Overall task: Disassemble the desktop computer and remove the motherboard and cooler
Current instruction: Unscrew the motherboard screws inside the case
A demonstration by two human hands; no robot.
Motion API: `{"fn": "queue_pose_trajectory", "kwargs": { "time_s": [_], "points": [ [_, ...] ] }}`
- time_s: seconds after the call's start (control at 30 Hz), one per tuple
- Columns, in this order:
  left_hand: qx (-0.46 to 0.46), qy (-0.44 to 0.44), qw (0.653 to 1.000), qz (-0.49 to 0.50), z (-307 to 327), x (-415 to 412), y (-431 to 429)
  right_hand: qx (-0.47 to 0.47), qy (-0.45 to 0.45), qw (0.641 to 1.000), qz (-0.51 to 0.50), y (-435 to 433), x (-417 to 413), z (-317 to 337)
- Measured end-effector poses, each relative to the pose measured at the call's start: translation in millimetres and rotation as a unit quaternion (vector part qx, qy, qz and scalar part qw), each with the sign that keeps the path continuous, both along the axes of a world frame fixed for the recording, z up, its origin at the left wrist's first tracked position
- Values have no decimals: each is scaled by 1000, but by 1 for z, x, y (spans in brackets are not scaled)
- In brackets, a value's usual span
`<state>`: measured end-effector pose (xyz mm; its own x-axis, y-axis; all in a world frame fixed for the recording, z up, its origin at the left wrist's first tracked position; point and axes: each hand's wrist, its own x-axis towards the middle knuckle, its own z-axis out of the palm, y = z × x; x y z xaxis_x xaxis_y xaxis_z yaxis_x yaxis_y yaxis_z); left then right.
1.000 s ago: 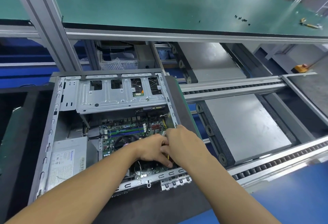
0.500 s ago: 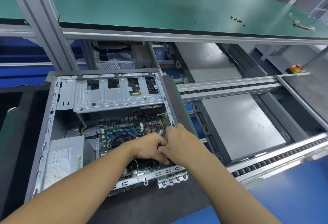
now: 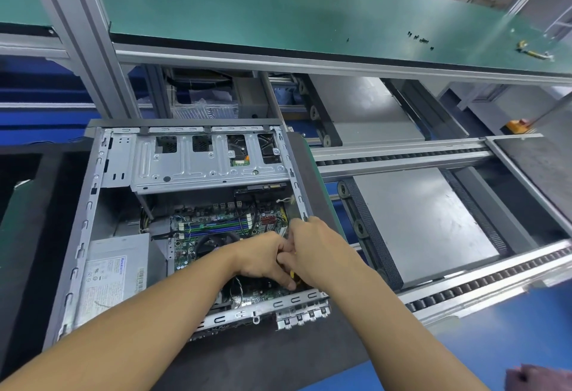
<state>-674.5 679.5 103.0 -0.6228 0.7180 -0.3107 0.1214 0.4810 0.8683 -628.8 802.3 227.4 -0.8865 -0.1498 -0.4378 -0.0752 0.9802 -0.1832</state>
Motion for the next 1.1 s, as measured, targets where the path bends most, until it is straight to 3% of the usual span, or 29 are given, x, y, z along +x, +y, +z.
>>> {"fn": "queue_pose_trajectory", "kwargs": {
  "time_s": [0.4, 0.53, 0.8, 1.1],
  "points": [
    [-8, 3, 1000, -8, -4, -2, -2, 3, -47, 998, 51, 2, -5, 3],
    [3, -11, 1000, -8, -5, 0, 1, -4, -11, 1000, 3, 0, -3, 0],
    [12, -12, 1000, 3, -5, -3, -4, -1, -22, 999, 38, 2, -5, -1],
    [16, -16, 1000, -1, -4, -1, -4, 3, 4, 1000, 11, -1, -4, -5]
  ]
}}
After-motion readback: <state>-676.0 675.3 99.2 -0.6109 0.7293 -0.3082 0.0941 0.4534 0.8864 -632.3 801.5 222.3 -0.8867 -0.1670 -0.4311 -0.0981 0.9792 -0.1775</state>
